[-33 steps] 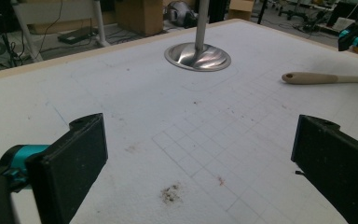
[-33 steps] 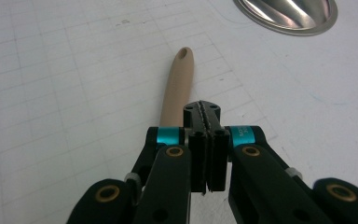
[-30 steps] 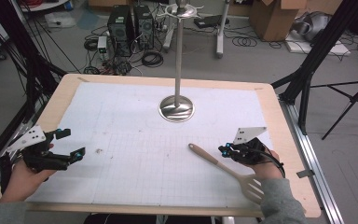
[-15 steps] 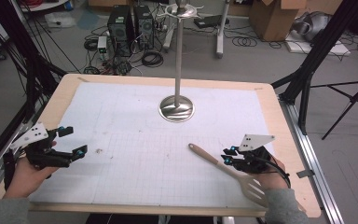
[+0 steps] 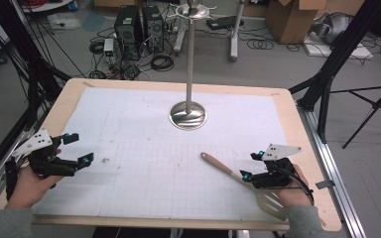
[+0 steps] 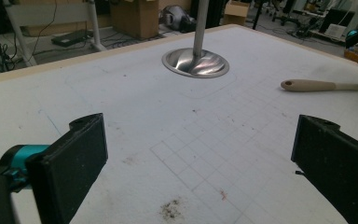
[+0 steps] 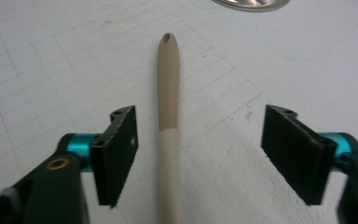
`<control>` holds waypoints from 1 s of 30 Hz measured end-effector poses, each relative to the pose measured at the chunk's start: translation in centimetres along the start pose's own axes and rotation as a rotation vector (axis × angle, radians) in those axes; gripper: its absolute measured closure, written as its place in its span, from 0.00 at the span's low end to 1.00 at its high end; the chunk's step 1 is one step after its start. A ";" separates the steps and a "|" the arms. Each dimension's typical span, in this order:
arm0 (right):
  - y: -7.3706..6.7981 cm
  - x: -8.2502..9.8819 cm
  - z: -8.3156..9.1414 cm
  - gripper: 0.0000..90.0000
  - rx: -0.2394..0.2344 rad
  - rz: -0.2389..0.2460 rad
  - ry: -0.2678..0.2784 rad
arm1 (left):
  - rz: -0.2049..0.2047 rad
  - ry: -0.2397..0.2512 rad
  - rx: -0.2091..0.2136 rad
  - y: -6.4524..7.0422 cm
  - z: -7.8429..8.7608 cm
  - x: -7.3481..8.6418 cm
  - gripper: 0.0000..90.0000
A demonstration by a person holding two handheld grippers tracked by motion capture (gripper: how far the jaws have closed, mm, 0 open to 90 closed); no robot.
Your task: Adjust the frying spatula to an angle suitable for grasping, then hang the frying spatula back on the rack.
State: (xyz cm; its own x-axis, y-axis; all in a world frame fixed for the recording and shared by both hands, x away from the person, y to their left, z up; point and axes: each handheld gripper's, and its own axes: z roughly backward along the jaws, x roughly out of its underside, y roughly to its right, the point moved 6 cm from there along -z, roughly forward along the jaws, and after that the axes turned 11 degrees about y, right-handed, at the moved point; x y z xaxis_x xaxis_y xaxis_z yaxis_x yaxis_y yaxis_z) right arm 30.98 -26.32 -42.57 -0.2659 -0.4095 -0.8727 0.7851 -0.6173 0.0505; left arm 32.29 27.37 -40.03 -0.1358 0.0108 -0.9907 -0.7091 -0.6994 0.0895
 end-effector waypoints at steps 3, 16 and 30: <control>0.1 0.3 0.3 0.21 -0.001 -0.005 0.016 | -0.002 -0.002 0.005 0.0 -0.2 0.0 0.04; -0.1 0.8 1.1 0.13 -0.001 -0.031 0.018 | -0.002 -0.008 0.021 0.1 -1.0 0.1 0.05; -0.6 1.4 1.0 0.16 -0.020 -0.039 -0.034 | 0.000 -0.010 0.033 0.2 -1.5 0.1 0.05</control>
State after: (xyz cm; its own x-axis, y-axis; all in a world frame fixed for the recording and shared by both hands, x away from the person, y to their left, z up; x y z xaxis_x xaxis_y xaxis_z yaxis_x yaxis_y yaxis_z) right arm 29.53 -27.18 -43.38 -0.3151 -0.4076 -0.8570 0.7847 -0.6198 0.0063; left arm 33.20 26.17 -40.28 -0.1425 0.0184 -0.9896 -0.7319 -0.6751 0.0928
